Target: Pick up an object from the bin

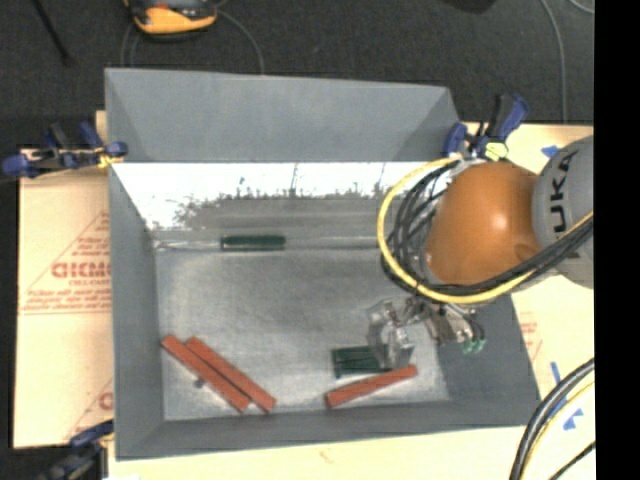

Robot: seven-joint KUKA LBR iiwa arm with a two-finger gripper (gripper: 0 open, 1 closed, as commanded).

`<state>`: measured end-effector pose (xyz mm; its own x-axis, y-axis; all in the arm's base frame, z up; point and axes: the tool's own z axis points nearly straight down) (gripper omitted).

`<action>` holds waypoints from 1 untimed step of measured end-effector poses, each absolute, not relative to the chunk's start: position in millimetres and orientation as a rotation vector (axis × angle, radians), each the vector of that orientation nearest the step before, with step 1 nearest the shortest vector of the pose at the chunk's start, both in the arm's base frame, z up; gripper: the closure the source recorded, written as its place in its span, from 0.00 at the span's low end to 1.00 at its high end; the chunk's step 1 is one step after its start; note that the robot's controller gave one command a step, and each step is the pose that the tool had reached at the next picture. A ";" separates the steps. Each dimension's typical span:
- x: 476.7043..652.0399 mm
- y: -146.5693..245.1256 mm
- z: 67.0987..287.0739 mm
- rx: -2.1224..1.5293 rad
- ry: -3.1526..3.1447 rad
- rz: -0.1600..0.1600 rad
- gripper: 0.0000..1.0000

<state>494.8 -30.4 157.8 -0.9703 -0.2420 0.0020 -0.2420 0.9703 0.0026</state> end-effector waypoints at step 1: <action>497.0 -38.3 185.2 0.362 -3.130 0.004 1.00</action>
Offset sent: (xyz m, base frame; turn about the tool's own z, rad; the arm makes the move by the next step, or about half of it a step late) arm -0.0100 0.0159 0.0069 0.2146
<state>497.0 -38.3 185.2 -0.9736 -0.2280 -0.0087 -0.2280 0.9737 -0.0033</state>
